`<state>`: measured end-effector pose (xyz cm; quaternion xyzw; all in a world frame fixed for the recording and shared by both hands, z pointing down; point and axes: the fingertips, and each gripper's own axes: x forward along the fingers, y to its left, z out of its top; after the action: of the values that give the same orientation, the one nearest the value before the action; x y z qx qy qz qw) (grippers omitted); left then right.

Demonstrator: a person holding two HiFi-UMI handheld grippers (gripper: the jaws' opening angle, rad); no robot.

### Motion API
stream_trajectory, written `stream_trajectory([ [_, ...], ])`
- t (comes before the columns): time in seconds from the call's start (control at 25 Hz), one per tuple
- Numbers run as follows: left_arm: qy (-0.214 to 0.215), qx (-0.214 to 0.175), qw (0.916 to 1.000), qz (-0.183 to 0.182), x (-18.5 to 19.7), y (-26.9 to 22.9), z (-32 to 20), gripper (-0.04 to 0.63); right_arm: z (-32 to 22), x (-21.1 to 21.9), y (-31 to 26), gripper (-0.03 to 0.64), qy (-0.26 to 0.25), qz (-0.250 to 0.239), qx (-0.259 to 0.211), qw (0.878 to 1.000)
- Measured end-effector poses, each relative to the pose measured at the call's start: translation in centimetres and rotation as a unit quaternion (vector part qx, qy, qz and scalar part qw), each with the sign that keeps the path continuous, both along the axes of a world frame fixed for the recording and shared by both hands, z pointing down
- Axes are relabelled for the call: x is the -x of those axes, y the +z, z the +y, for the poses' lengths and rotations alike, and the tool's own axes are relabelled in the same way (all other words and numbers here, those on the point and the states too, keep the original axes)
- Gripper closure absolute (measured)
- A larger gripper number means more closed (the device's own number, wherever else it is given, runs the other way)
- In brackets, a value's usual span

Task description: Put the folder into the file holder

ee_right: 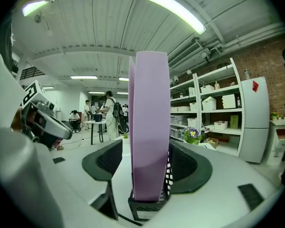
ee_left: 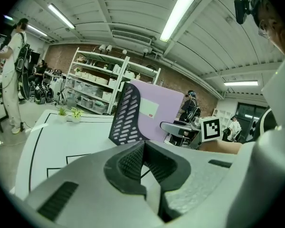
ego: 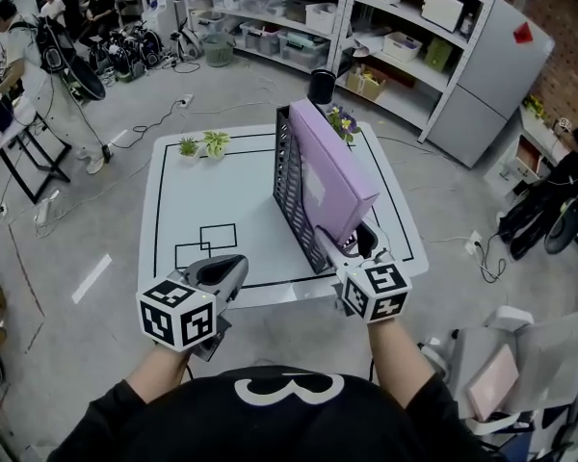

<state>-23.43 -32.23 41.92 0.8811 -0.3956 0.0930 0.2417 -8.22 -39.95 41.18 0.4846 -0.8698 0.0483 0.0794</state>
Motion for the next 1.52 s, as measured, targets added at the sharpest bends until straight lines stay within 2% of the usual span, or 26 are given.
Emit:
stream_trajectory([
  [0.24,-0.013,-0.003,0.9999,0.007,-2.3,-1.6,4.6,0.589,4.5,-2.0,-2.6,0.332,-0.019,-0.004,0.000,1.000],
  [0.48,-0.015,-0.018,0.9995,0.022,-5.4,-3.0,8.5,0.590,11.7,-2.2,-3.5,0.336,-0.097,-0.032,0.037,0.994],
  [0.56,-0.013,-0.023,0.9993,0.026,-6.4,-3.5,9.6,0.590,14.3,-2.0,-3.7,0.389,-0.126,-0.047,0.048,0.990],
  [0.72,-0.002,-0.036,0.9988,0.033,-8.3,-4.4,12.4,0.591,18.6,-2.5,-4.6,0.574,-0.151,-0.096,0.063,0.982],
  [0.8,0.003,-0.041,0.9985,0.035,-9.0,-4.8,13.7,0.591,20.2,-2.8,-5.1,0.605,-0.160,-0.124,0.072,0.977],
  [0.96,0.011,-0.046,0.9979,0.043,-10.1,-5.1,15.5,0.589,22.4,-3.2,-4.6,0.612,-0.168,-0.134,0.084,0.973],
  [1.16,0.022,-0.050,0.9973,0.049,-10.9,-4.9,16.9,0.589,24.0,-4.0,-3.8,0.614,-0.149,-0.139,0.068,0.977],
  [1.52,0.038,-0.053,0.9965,0.053,-11.5,-4.5,17.4,0.591,24.4,-4.5,-2.8,0.614,-0.130,-0.140,0.075,0.979],
])
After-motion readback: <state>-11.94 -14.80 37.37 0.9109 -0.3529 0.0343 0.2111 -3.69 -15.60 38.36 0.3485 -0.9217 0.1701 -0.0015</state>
